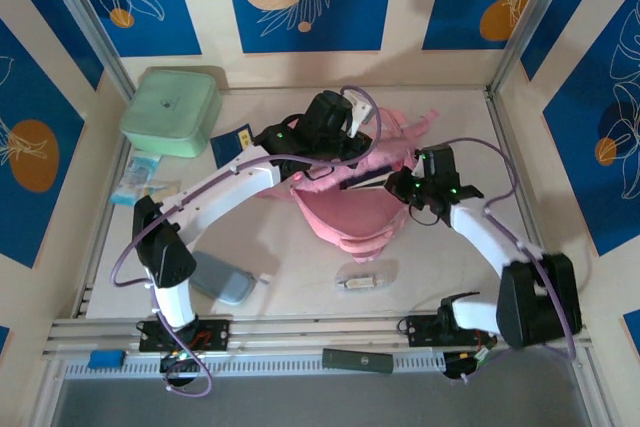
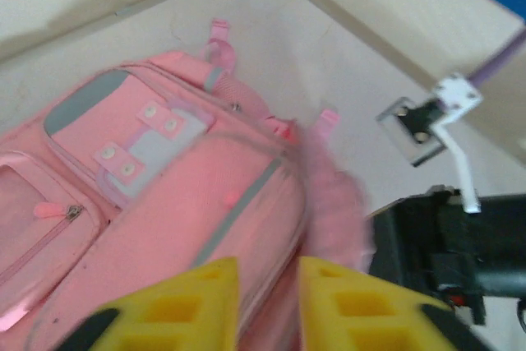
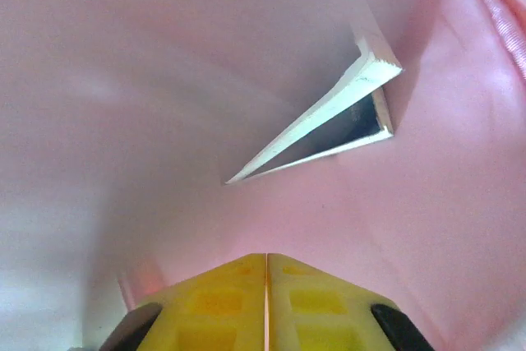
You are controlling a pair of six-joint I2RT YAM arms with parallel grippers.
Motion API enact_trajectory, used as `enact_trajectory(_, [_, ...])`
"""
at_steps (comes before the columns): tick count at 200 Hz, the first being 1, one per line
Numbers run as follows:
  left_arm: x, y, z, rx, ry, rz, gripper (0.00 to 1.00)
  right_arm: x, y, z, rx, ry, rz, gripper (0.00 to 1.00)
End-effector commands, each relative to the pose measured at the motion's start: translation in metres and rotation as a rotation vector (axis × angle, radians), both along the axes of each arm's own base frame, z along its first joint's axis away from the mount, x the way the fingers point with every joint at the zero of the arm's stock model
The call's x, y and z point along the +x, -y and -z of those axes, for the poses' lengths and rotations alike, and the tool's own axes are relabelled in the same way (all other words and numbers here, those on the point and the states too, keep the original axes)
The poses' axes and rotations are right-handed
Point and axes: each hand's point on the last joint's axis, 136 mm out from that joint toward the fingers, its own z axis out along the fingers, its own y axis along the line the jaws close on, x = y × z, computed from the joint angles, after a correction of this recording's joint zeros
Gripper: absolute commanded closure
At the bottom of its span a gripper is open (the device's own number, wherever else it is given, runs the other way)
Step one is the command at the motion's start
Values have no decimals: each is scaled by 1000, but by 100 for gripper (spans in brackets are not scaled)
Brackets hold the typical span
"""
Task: Pack the student bag
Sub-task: Close the student bag at the center of the table, then move the book to the middle-left of the table.
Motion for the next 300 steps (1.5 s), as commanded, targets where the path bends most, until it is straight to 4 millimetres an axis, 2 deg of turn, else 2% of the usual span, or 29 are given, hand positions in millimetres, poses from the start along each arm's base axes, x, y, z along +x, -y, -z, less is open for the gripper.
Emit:
enact_trajectory(1, [-22,-5,-45,-123,-2,57,62,-30,20,-10,-76,-12,14,86])
enact_trajectory(15, [-32,-12,-49,-142,-27,59,56,-36,23,-27,-88,38,4,80])
enact_trajectory(31, [-38,-28,-51,-167,-30,35,51,-39,17,-41,-84,64,-45,74])
enact_trajectory(56, [-35,-74,-34,-181,-81,-86,46,-38,-6,-49,-60,19,-150,71])
enact_trajectory(78, [-24,-131,0,-174,-170,-253,42,-36,-42,-49,-71,-20,-269,68])
enact_trajectory(109, [-13,-211,57,-181,-331,-485,37,-30,-102,-41,-115,-70,-424,64])
enact_trajectory(134, [-9,-257,96,-148,-424,-620,35,-17,-151,-36,-126,-97,-501,60])
enact_trajectory(159, [0,-289,122,-153,-469,-715,35,5,-201,-23,-141,-98,-552,54])
enact_trajectory(178, [9,-308,139,-154,-492,-777,35,26,-235,-14,-126,-101,-572,51])
enact_trajectory(181, [10,-311,142,-158,-497,-786,35,28,-239,-6,-131,-114,-577,50])
enact_trajectory(184, [11,-313,145,-159,-504,-793,35,32,-245,-9,-128,-107,-579,50])
enact_trajectory(201, [21,-326,157,-166,-527,-833,35,47,-270,9,-145,-131,-599,49])
enact_trajectory(226, [34,-337,174,-177,-539,-871,35,63,-297,30,-158,-135,-628,48])
enact_trajectory(272, [52,-347,202,-179,-578,-921,36,88,-323,62,-174,-140,-647,45])
enact_trajectory(300, [62,-349,218,-205,-595,-940,36,102,-328,76,-199,-146,-631,44])
